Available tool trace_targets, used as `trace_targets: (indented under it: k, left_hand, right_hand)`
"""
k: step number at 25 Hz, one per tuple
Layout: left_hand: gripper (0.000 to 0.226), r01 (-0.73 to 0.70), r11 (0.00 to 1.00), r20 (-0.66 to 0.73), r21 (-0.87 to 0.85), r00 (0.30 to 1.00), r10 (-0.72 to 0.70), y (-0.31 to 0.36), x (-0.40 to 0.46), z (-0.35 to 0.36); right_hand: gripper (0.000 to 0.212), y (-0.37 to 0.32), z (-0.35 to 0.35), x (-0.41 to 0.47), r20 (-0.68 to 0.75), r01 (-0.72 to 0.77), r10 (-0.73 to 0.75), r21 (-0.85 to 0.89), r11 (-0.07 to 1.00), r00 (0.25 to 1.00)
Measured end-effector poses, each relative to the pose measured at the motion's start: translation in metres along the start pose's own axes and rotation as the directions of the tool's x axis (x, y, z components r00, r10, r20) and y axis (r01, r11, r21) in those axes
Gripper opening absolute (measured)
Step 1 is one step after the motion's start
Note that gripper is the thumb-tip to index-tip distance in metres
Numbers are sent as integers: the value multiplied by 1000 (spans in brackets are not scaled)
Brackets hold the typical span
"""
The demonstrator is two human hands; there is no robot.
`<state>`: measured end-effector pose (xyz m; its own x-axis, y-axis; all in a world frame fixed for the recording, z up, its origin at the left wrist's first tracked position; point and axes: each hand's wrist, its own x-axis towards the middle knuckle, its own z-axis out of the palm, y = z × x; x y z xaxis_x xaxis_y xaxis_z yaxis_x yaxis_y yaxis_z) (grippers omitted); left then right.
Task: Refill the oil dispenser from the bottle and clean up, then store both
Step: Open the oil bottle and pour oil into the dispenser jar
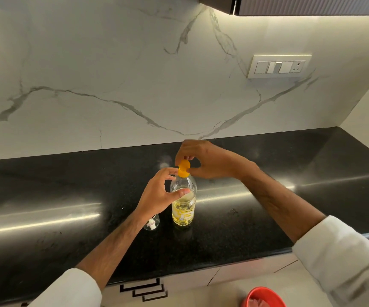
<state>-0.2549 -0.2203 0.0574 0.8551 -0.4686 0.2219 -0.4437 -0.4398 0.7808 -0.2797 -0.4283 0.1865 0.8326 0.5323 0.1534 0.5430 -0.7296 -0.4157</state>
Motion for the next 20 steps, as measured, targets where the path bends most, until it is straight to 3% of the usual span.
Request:
trace_targets:
  k: [2, 4, 8, 11, 20]
  left_hand:
    - [57, -5, 1000, 9, -15, 1000, 5, 0, 1, 0]
    - [56, -9, 1000, 27, -29, 1000, 9, -1, 1, 1]
    - [55, 3, 999, 42, -53, 999, -1, -4, -1, 4]
    - [55, 11, 999, 46, -50, 999, -9, -2, -2, 4]
    - [58, -2, 1000, 42, -4, 999, 2, 0, -11, -2]
  right_hand:
    - [24, 12, 0, -9, -168, -14, 42, 163, 987, 985]
    - [29, 35, 21, -28, -302, -121, 234, 351, 929, 924]
    - [20, 79, 124, -77, -147, -515, 695, 569, 641, 704]
    - [22, 101, 182, -100, -109, -632, 796, 549, 547, 595]
    - [27, 115, 228, -119, -117, -627, 716, 401, 668, 688]
